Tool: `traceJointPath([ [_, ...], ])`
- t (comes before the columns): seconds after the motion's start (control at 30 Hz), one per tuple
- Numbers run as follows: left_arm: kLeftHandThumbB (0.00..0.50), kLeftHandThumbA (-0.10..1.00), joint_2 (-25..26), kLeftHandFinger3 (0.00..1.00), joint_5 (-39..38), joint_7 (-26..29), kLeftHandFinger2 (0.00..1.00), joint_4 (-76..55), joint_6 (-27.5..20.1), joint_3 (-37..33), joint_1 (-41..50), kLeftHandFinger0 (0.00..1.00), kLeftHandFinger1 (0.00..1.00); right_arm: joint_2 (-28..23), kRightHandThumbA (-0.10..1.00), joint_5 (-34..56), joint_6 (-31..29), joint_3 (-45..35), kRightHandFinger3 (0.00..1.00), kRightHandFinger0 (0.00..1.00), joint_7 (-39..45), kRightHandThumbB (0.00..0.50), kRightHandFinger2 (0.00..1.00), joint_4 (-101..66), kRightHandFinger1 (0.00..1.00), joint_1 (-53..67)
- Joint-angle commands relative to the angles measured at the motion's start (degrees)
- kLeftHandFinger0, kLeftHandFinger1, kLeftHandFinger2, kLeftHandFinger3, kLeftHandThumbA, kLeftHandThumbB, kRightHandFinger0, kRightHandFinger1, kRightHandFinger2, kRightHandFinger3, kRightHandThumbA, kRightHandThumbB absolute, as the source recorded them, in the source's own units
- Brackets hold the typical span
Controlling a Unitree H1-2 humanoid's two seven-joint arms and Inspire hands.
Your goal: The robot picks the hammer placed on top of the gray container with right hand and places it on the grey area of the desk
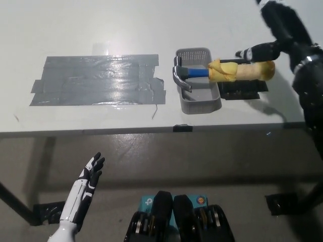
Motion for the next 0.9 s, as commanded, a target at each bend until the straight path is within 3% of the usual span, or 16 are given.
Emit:
traceJointPath([
  [0.0, 0.118, 1.0, 0.9, 1.0, 0.4, -0.2, 1.0, -2.2, -1.8, 0.2, 0.3, 1.0, 1.0, -2.1, 1.0, -2.3, 4.0, 3.4, 1.0, 1.0, 7.5, 0.387, 1.0, 3.2, 1.0, -6.5],
  [0.13, 0.117, 1.0, 0.8, 1.0, 0.6, -0.2, 1.0, -2.0, -1.9, 0.1, -0.1, 1.0, 1.0, -2.6, 1.0, 0.6, 2.6, 5.0, 1.0, 1.0, 11.5, 0.393, 1.0, 7.5, 1.0, -9.2],
  [0.23, 0.125, 1.0, 1.0, 1.0, 0.6, -0.1, 1.0, -1.9, -2.2, 0.2, -0.1, 1.0, 1.0, -2.1, 1.0, 0.9, 1.2, 6.6, 1.0, 1.0, 13.2, 0.45, 1.0, 11.8, 1.0, -11.4],
  [0.3, 0.125, 1.0, 0.8, 1.0, 0.7, 0.0, 1.0, -1.9, -2.2, 0.2, 0.0, 1.0, 1.0, -1.5, 1.0, 1.3, 1.0, 7.0, 1.0, 1.0, 13.8, 0.459, 1.0, 14.5, 1.0, -12.7],
  [0.87, 0.114, 1.0, 1.0, 1.0, 0.6, -0.1, 1.0, -3.1, -1.1, 0.5, -0.1, 1.0, 1.0, 2.3, 1.0, -0.6, -1.2, 11.7, 1.0, 1.0, 12.6, 0.459, 1.0, 27.9, 1.0, -17.0],
])
